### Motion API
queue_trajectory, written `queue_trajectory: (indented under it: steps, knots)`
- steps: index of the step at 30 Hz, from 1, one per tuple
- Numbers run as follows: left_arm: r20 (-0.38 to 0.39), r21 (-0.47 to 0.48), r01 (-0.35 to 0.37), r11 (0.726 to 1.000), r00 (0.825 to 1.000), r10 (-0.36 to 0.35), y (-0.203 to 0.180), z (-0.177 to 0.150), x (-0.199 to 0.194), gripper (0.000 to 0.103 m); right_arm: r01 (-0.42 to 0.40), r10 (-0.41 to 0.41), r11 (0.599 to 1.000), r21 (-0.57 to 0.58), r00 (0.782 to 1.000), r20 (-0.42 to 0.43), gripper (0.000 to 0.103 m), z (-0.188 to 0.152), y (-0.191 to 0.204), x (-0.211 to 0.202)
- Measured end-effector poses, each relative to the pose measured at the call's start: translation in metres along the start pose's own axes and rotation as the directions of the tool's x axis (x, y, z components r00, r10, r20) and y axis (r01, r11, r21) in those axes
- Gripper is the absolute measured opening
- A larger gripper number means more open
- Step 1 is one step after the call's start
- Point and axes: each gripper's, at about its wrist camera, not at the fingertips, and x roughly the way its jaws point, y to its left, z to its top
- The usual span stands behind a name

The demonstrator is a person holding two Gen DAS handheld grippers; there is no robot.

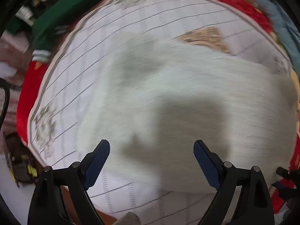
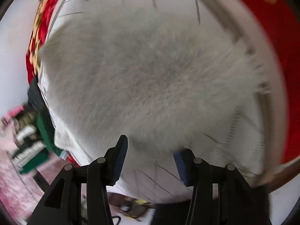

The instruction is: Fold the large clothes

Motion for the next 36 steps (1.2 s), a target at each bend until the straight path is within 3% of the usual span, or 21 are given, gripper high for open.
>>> queue_trajectory:
  steps: [2, 6, 8, 12, 13, 16, 18, 21, 25, 27, 31, 34, 36]
  knots:
    - [0.037, 0.045, 0.024, 0.999, 0.999, -0.026, -0.026, 0.013, -0.001, 0.091, 0.036, -0.028, 0.994, -0.102, 0.997, 0.072, 0.051, -0.006, 0.015, -0.032]
    - [0.065, 0.11, 0.035, 0.993, 0.997, -0.042, -0.068, 0.047, 0.019, 0.091, 0.053, 0.007, 0.947, -0.316, 0.982, 0.186, 0.051, -0.004, 0.057, -0.068]
    - [0.047, 0.103, 0.018, 0.995, 0.999, -0.023, -0.074, 0.065, 0.041, 0.091, 0.016, 0.057, 0.92, -0.391, 0.983, 0.175, 0.05, 0.018, 0.08, -0.066]
    - [-0.003, 0.063, 0.009, 0.998, 1.0, -0.009, -0.075, 0.088, 0.078, 0.095, 0.025, 0.07, 0.883, -0.469, 0.981, 0.182, 0.04, 0.077, 0.124, -0.042]
    - [-0.01, 0.054, 0.011, 0.998, 1.0, -0.01, -0.071, 0.089, 0.084, 0.096, 0.035, 0.055, 0.882, -0.47, 0.983, 0.175, 0.039, 0.09, 0.131, -0.03]
    - [0.002, 0.053, 0.011, 0.999, 1.0, -0.011, -0.065, 0.092, 0.093, 0.103, 0.193, -0.133, 0.872, -0.449, 0.978, 0.162, 0.026, 0.13, 0.151, 0.03]
    - [0.005, 0.052, 0.007, 0.999, 1.0, -0.008, -0.062, 0.093, 0.09, 0.103, 0.223, -0.159, 0.864, -0.453, 0.972, 0.175, 0.024, 0.136, 0.167, 0.044]
    - [-0.008, -0.006, 0.023, 1.0, 1.0, -0.023, -0.041, 0.089, 0.07, 0.103, 0.263, -0.208, 0.838, -0.479, 0.964, 0.165, 0.025, 0.133, 0.179, 0.022]
    - [0.054, -0.106, -0.029, 0.994, 0.998, 0.035, 0.012, 0.068, 0.027, 0.103, 0.198, -0.096, 0.818, -0.54, 0.973, 0.211, 0.027, 0.099, 0.187, -0.049]
    - [0.061, -0.163, -0.098, 0.982, 0.992, 0.109, 0.044, 0.059, 0.022, 0.103, 0.142, -0.051, 0.808, -0.572, 0.984, 0.172, 0.027, 0.076, 0.192, -0.059]
    - [-0.014, -0.229, -0.202, 0.952, 0.979, 0.204, 0.089, 0.059, 0.064, 0.103, 0.083, -0.061, 0.784, -0.615, 0.997, 0.057, 0.027, 0.047, 0.204, -0.029]
    - [-0.094, -0.27, -0.167, 0.948, 0.985, 0.146, 0.108, 0.068, 0.104, 0.103, 0.077, -0.105, 0.783, -0.617, 0.994, -0.009, 0.027, 0.047, 0.201, 0.012]
    - [-0.077, -0.257, -0.181, 0.949, 0.983, 0.167, 0.102, 0.069, 0.098, 0.103, 0.194, -0.22, 0.762, -0.617, 0.975, 0.034, 0.025, 0.051, 0.2, 0.045]
